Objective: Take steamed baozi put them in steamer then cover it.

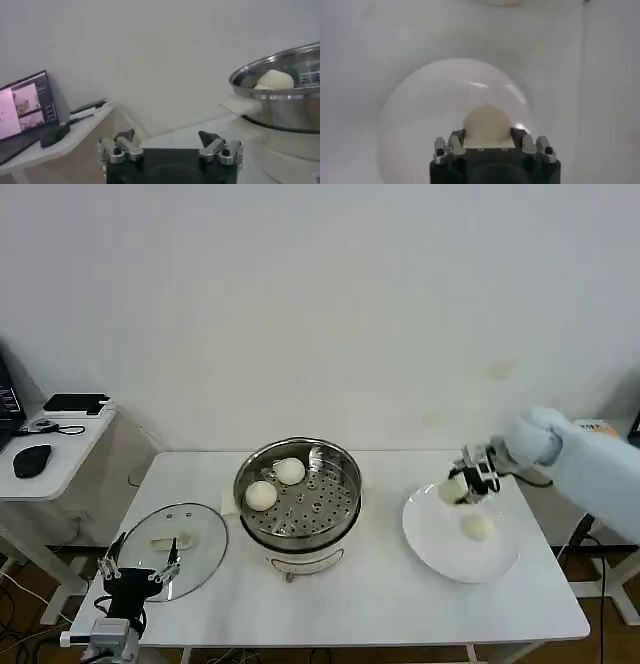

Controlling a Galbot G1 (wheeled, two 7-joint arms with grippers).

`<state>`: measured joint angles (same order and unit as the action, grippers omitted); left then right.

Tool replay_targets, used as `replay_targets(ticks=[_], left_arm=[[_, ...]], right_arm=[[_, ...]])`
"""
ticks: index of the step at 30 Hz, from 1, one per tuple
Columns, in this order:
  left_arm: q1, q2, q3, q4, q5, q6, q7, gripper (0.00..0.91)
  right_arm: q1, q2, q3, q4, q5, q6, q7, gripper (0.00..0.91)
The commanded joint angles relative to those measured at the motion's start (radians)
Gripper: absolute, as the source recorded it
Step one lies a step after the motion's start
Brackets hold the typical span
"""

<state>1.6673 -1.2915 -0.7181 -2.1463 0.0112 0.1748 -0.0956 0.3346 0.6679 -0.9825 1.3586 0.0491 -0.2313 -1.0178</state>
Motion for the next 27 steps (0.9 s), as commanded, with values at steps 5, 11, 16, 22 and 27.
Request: replay_targets(ticks=[5,11,16,22,27], left_arm=[[-0.001,0.001,-0.006,0.001,-0.002,0.002,0.001,0.907],[-0.001,-0.006,-0.016,-0.006,-0.002,0.005,0.0,0.907],[0.005,-0.012,-0.026,-0.015,0.001,0.007,0.001,0.907],[0.015,-0.019,-0.042,-0.024,-0.001,0.006,0.001,0.907],[0.022,-0.026,-0.049,-0.027,-0.001,0.004,0.001,0.907]], right_arm=[[0.312,0.275,-0.161,0.02,0.134,0.023,0.008,0.645],[0.269,0.422,-0.168,0.025,0.144,0.063,0.005,0.645],[0.211,0.519,-0.183,0.008,0.134,0.111,0.008,0.645],[0.164,0.586,-0.209,-0.017,0.089,0.19,-0.016,0.645],[0.143,0.611,-0.226,-0.051,0.047,0.266,-0.046,0.645]])
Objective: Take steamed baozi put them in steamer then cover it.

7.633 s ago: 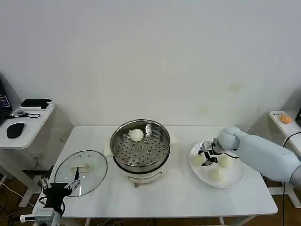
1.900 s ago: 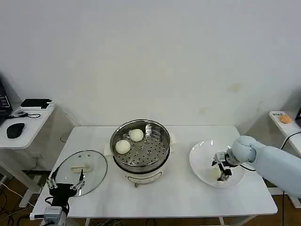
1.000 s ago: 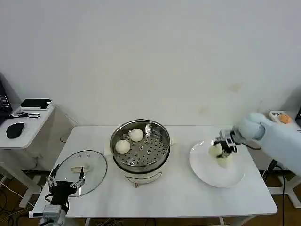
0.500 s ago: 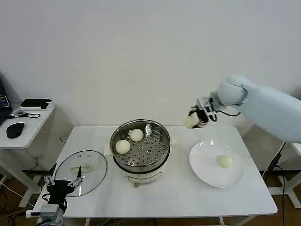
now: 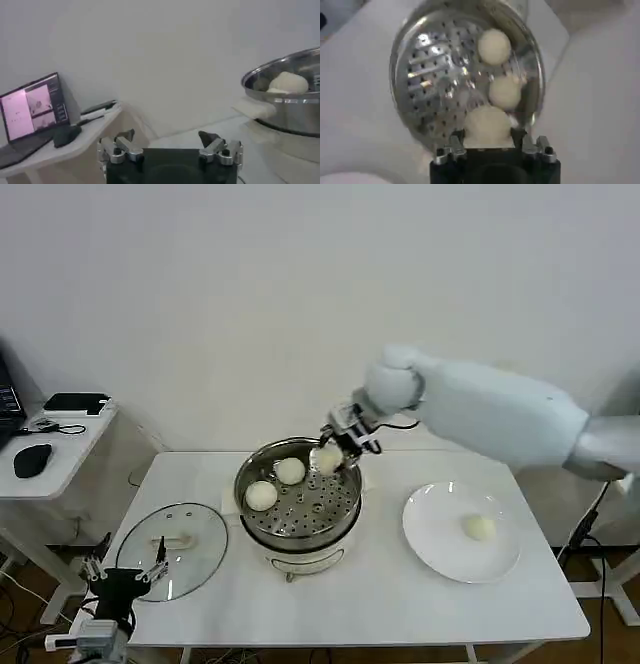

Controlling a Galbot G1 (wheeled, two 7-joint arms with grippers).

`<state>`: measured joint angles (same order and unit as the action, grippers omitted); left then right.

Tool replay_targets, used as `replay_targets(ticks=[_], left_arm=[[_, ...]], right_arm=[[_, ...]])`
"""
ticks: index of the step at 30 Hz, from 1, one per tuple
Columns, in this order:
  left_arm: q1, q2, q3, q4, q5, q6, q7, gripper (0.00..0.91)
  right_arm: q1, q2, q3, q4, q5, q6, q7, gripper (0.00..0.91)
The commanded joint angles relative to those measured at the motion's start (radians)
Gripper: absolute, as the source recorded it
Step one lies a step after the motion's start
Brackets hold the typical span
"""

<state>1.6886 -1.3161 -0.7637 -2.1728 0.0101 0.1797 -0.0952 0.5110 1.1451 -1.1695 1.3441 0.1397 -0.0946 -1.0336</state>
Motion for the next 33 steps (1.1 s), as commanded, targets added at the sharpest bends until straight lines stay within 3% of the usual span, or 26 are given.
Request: replay_targets(ticks=[1,12,30,32,33], left_arm=[[0.001,-0.001,-0.004,0.0,0.0,-0.002,0.0,0.907],[0.001,-0.005,-0.013,0.005,-0.007,-0.004,0.0,0.907],[-0.001,-0.007,-0.011,0.016,-0.008,-0.007,-0.001,0.907],[-0.002,-0.007,-0.011,0.017,-0.008,-0.007,-0.001,0.907],[-0.002,-0.008,-0.011,0.016,-0.008,-0.007,-0.001,0.907]], right_arm=[[-0.038,0.137,-0.041,-0.041,-0.05,0.146,-0.032,0.645],[-0.051,0.145,-0.06,-0.068,-0.099,0.25,-0.06,0.645],[-0.068,0.132,-0.071,-0.046,-0.092,0.29,-0.076,0.655],[-0.067,0.13,-0.071,-0.045,-0.086,0.29,-0.071,0.766],[-0.065,0.128,-0.071,-0.044,-0.08,0.291,-0.066,0.907]])
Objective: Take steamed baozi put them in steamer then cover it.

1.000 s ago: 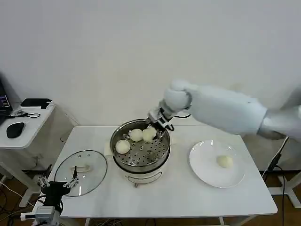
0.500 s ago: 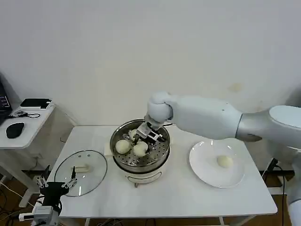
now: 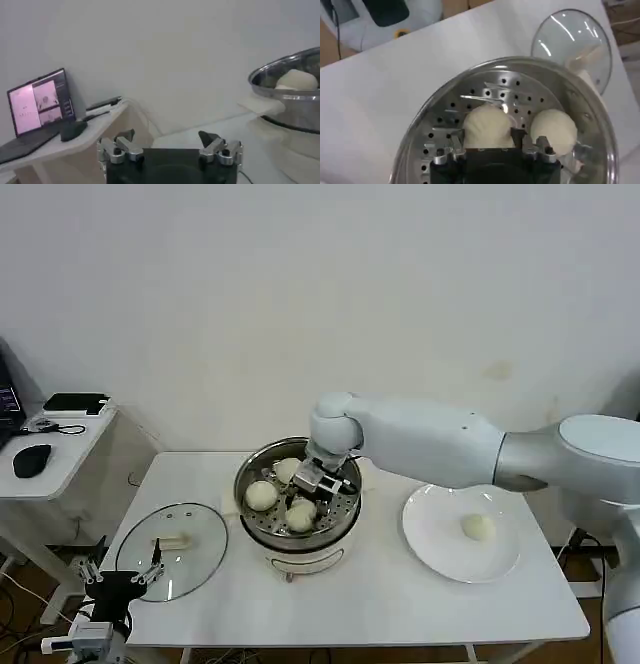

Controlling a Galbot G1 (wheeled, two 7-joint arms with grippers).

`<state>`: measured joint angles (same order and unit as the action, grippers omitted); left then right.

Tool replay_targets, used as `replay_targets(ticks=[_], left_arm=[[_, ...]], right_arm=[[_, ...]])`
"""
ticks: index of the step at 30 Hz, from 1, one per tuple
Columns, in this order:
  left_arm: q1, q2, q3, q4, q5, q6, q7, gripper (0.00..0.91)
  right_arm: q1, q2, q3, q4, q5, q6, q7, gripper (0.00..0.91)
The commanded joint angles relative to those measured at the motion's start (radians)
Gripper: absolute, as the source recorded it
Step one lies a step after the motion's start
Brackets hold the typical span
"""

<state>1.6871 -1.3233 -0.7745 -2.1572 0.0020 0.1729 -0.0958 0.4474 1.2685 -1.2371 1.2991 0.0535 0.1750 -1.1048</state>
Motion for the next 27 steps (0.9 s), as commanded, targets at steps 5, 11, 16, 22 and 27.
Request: replay_targets(ticks=[5,11,16,22,27], left_arm=[[-0.001,-0.001,0.001,-0.005,0.0,0.0,0.0,0.907],[-0.006,0.004,0.004,0.001,0.0,0.0,0.0,0.907],[-0.01,0.014,0.005,-0.001,-0.004,0.001,0.001,0.907],[-0.02,0.031,0.009,0.0,-0.015,0.001,0.001,0.907],[-0.026,0.041,0.019,0.002,-0.02,0.001,0.002,0.907]], right_arm=[[0.011,-0.009,-0.002,0.005,0.017,0.022,0.012,0.907],[0.063,-0.059,0.005,0.029,0.063,-0.003,0.043,0.907],[0.097,-0.136,0.05,0.024,0.107,-0.06,0.084,0.907],[0.124,-0.305,0.086,0.052,0.149,-0.223,0.124,0.907],[0.133,-0.475,0.064,0.104,0.117,-0.284,0.133,0.907]])
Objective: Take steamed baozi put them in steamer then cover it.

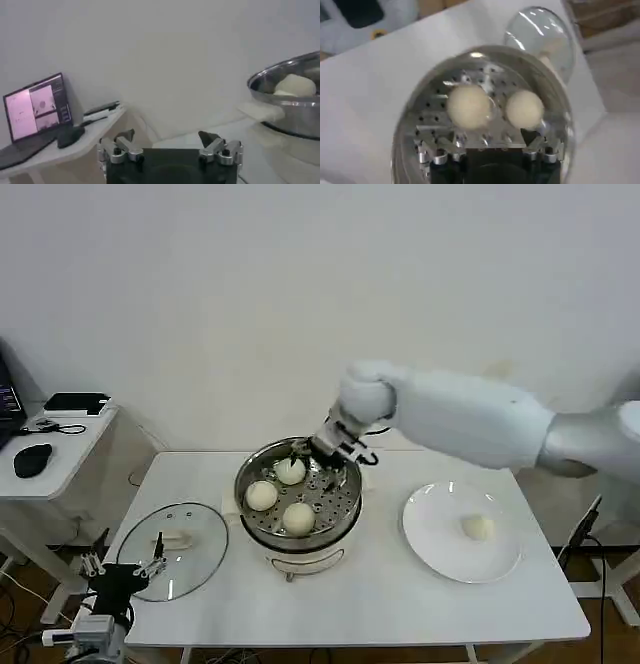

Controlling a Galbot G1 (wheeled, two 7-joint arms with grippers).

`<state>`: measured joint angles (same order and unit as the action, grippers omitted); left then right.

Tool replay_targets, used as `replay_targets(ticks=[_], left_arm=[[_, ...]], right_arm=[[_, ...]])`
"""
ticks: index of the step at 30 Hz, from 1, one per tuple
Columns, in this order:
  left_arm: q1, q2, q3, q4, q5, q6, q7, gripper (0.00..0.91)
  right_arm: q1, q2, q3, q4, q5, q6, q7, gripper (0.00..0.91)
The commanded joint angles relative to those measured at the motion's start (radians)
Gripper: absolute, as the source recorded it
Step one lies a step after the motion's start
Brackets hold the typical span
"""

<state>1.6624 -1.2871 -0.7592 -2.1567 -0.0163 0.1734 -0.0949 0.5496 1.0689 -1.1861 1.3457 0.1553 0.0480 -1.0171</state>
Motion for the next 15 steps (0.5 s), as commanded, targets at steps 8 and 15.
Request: replay_targets(ticks=[8,15], left_arm=[[-0.033,0.012,0.054,0.015,0.0,0.004,0.001,0.907],[-0.042,0.016,0.068,0.029,0.001,0.002,0.005,0.907]], right_arm=[[-0.045,-0.538,-0.021,0.116,-0.064,-0.186,0.021,0.907],[-0.33,-0.655,0.184,0.096,-0.141,-0.2,0.033,0.907]])
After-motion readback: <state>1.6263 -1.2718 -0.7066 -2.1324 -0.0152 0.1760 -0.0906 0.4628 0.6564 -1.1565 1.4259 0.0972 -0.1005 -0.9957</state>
